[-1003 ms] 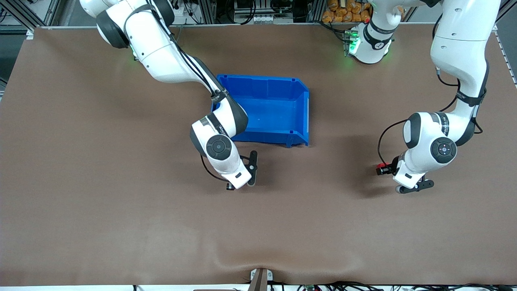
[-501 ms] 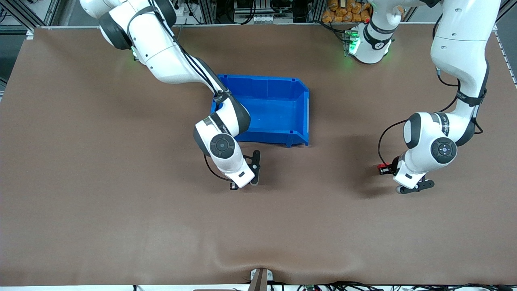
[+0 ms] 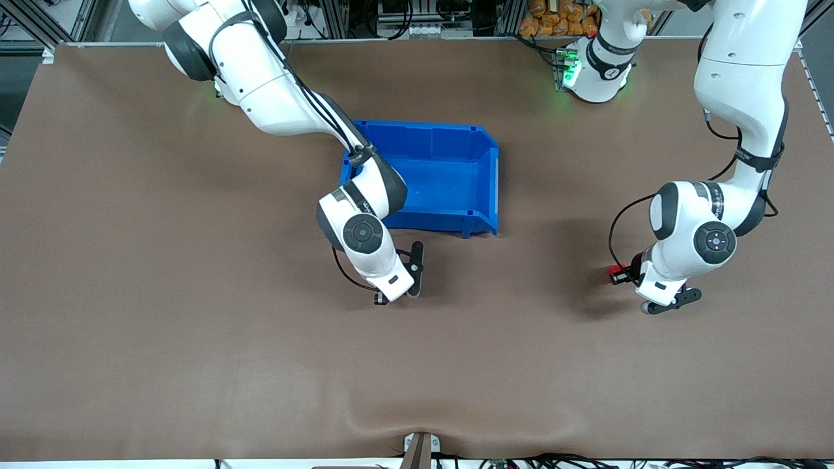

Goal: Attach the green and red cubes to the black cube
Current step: 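Set the green cube against the black cube while the left gripper grasps red, then open and withdraw the right gripper while the left gripper lifts the red cube, then carry the red cube with the left gripper toward the black cube, then lower the red cube against the black cube's free side with the left gripper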

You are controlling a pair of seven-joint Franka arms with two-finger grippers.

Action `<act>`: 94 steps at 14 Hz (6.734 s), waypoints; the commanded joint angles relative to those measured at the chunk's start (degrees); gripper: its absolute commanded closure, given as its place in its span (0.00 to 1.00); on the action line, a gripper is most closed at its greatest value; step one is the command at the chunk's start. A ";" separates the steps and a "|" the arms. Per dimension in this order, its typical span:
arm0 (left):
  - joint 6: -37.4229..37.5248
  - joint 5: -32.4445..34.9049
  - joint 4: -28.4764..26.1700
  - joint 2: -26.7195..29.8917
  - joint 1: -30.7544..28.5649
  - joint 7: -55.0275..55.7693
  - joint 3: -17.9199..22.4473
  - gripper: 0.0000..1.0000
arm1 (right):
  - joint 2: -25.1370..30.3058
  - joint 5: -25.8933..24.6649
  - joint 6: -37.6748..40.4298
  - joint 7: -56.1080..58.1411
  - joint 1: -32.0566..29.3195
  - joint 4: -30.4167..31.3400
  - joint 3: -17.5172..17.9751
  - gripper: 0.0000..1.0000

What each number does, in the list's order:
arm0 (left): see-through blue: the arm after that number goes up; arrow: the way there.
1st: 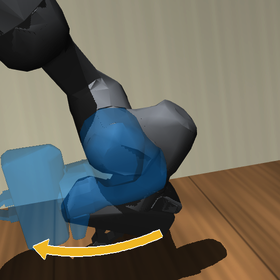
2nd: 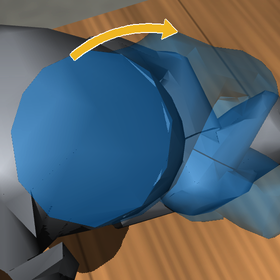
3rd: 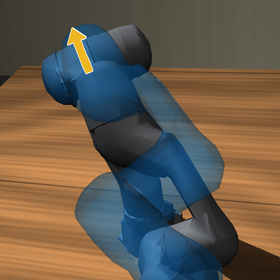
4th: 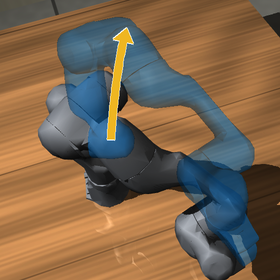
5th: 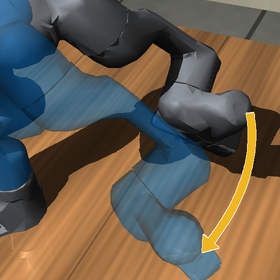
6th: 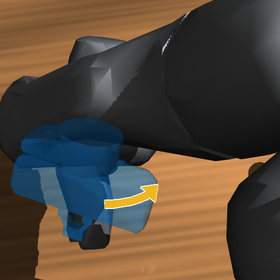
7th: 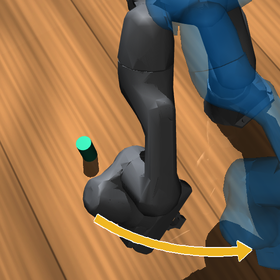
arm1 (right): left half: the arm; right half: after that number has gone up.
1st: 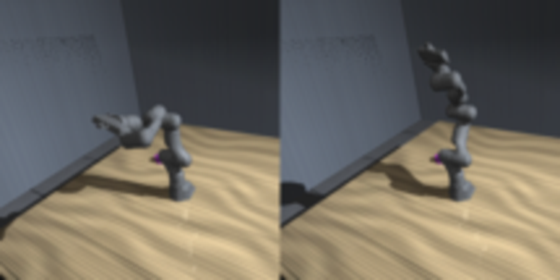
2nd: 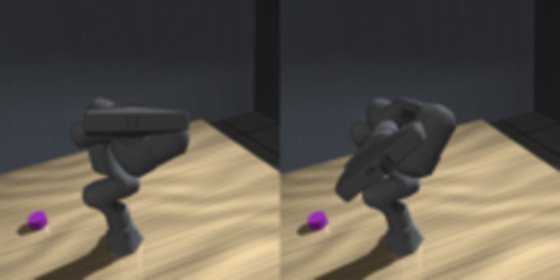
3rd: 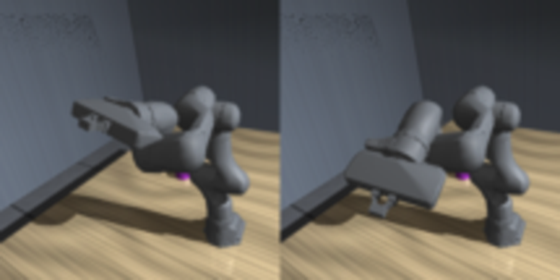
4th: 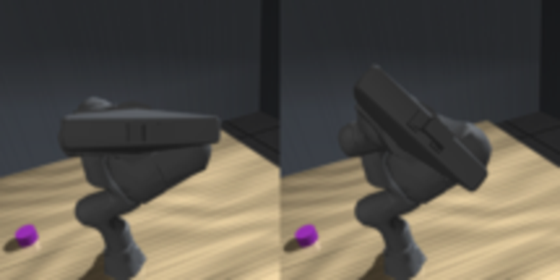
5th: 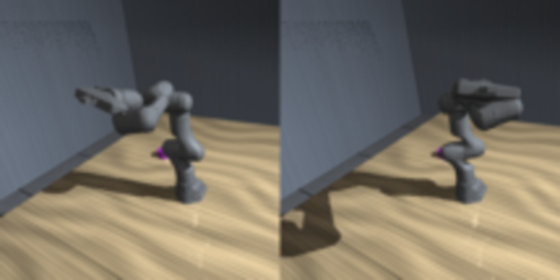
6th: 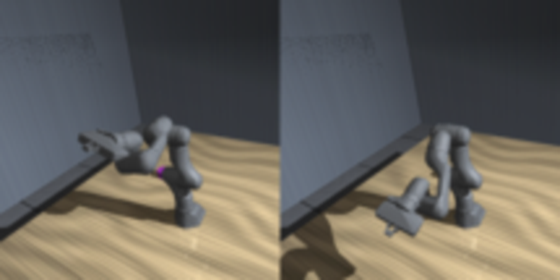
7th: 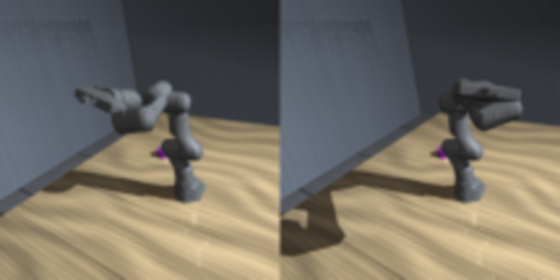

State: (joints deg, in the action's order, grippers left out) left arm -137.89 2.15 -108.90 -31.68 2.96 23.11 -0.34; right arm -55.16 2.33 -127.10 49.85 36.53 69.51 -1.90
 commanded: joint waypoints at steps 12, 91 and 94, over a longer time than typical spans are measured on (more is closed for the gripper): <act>8.52 -3.55 7.83 1.98 0.20 13.27 -4.49 1.00 | 7.69 0.66 7.56 -5.36 -3.11 -0.51 -0.91 0.00; 9.05 -17.00 41.05 -25.36 30.79 90.09 -3.70 1.00 | 55.77 -1.19 42.72 -51.26 -38.46 18.12 -0.64 0.00; 8.08 -17.00 41.23 -25.53 30.70 90.00 -3.88 1.00 | 55.86 -0.75 43.42 -53.36 -37.49 18.03 -0.64 0.00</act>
State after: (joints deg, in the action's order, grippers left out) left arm -130.29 -14.51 -68.79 -56.52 32.77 112.50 -5.06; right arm 0.93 1.80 -85.04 -1.37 -1.49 88.82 -2.73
